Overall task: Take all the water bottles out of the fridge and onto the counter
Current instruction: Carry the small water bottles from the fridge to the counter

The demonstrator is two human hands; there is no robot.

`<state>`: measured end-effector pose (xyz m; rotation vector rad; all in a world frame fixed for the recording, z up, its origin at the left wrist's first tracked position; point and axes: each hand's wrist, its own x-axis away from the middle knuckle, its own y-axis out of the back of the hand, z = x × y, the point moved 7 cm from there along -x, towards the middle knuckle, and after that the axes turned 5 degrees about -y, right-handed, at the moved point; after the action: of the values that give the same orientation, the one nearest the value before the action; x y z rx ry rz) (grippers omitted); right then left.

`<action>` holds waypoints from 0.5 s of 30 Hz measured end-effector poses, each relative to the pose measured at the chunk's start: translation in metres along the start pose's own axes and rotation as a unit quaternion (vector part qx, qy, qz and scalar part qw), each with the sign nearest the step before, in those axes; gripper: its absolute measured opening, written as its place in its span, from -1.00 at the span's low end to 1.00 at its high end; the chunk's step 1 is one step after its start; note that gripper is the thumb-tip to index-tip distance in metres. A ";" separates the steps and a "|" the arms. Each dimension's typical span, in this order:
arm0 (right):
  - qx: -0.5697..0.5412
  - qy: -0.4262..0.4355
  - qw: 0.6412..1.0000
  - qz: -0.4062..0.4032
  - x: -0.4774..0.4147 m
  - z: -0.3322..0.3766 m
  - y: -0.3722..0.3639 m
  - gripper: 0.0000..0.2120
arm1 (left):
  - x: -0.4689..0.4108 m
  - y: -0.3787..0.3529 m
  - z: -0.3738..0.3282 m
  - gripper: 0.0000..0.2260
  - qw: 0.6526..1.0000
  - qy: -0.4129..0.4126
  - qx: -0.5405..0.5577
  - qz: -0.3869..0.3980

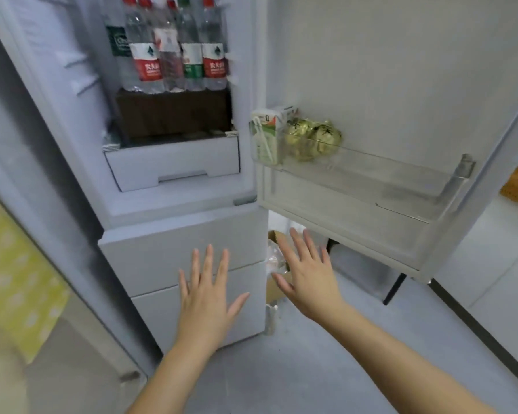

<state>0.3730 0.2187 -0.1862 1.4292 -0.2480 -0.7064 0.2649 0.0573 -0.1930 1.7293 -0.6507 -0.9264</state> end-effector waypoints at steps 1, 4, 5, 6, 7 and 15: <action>-0.008 0.006 1.000 0.009 -0.017 0.007 -0.009 -0.33 | -0.008 0.001 0.014 -0.22 1.000 0.013 -0.005 -0.004; -0.019 0.035 0.999 0.034 -0.070 0.031 -0.035 -0.32 | -0.035 0.005 0.055 -0.22 0.998 0.056 -0.026 -0.011; -0.023 0.046 0.998 0.041 -0.088 0.039 -0.042 -0.32 | -0.044 0.006 0.068 -0.21 0.997 0.071 -0.028 -0.014; -0.028 0.057 0.997 0.044 -0.107 0.048 -0.046 -0.33 | -0.055 0.009 0.079 -0.21 0.996 0.085 -0.030 -0.019; -0.033 0.066 0.996 0.042 -0.125 0.056 -0.049 -0.33 | -0.065 0.012 0.090 -0.22 0.994 0.097 -0.036 -0.024; -0.099 0.096 0.990 -0.010 -0.265 0.124 -0.038 -0.35 | -0.158 0.045 0.162 -0.25 0.983 0.155 -0.053 -0.078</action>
<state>0.0867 0.2718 -0.1364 1.3007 -0.0119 -0.5882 0.0422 0.0804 -0.1355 1.7980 -0.2599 -0.7608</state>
